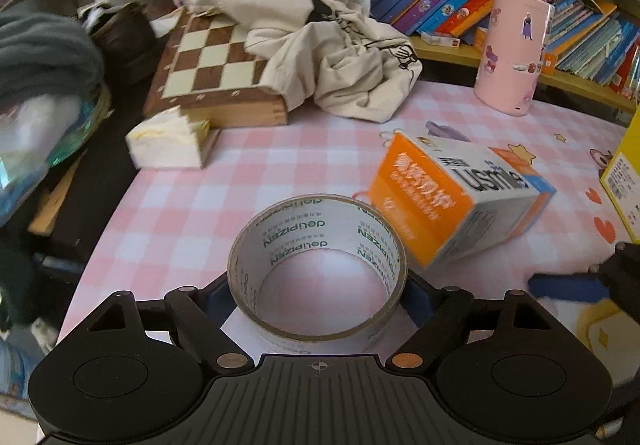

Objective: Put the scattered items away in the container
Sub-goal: 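Grasp the pink eraser with the right tool while the left tool approaches the usmile box, then grasp the grey tape roll with the left tool while the right tool holds the eraser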

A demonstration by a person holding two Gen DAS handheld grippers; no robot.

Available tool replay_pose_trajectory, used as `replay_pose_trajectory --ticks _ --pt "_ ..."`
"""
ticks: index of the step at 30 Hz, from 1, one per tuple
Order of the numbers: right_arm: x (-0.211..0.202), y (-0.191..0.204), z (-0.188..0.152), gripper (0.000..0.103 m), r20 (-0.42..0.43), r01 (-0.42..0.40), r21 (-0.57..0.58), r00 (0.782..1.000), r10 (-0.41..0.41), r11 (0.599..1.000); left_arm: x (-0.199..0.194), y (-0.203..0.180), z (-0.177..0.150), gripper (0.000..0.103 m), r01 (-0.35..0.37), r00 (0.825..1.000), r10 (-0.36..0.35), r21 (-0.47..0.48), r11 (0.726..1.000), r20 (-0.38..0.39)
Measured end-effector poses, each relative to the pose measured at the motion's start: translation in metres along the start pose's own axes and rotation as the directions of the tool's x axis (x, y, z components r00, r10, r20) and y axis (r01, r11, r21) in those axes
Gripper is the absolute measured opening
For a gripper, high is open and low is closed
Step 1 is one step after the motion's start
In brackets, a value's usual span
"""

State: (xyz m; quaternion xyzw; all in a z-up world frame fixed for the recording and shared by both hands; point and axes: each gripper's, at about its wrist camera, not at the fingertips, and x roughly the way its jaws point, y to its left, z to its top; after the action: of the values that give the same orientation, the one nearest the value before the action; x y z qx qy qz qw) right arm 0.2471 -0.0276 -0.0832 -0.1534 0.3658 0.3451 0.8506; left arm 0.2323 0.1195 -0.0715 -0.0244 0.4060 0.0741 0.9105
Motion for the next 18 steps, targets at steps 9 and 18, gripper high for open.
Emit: replay_pose_trajectory --ticks 9,18 --pt "-0.021 0.007 -0.011 0.075 0.008 0.013 -0.006 1.000 -0.013 1.000 -0.042 0.006 -0.026 0.085 0.020 1.000 -0.020 -0.022 1.000 0.020" --pt "-0.046 0.018 -0.024 0.075 0.034 0.042 -0.015 0.999 -0.041 0.999 -0.075 0.001 -0.042 0.085 0.047 0.997 -0.045 -0.029 0.998 0.065"
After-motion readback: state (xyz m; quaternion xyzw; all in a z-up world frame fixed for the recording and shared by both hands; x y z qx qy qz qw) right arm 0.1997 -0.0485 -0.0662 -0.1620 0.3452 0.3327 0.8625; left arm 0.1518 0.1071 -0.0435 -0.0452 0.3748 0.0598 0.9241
